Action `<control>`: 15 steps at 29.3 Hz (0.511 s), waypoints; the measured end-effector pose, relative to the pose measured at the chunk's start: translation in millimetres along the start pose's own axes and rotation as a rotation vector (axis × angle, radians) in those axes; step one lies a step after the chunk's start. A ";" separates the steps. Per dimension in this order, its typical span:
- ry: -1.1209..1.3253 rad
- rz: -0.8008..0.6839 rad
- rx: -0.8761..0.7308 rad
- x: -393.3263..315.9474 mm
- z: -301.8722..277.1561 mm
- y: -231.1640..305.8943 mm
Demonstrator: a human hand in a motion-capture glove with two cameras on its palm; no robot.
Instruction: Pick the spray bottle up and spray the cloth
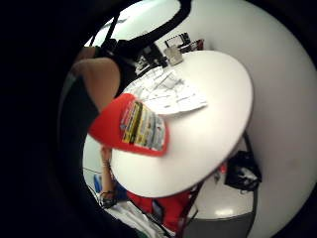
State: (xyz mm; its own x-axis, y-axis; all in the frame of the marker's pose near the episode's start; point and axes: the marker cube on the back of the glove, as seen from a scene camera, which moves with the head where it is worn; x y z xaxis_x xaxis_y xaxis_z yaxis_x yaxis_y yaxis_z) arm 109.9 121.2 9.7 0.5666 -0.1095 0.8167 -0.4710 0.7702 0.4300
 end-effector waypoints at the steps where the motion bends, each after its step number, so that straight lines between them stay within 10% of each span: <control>1: -0.040 -0.008 -0.025 3.8 7.2 -3.1; 15: -0.282 -0.036 -0.059 23.3 48.2 -10.3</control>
State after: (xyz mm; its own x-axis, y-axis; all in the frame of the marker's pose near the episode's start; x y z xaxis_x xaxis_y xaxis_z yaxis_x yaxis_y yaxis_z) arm 95.4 80.5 42.8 0.3679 -0.3015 0.8796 -0.4090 0.7971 0.4443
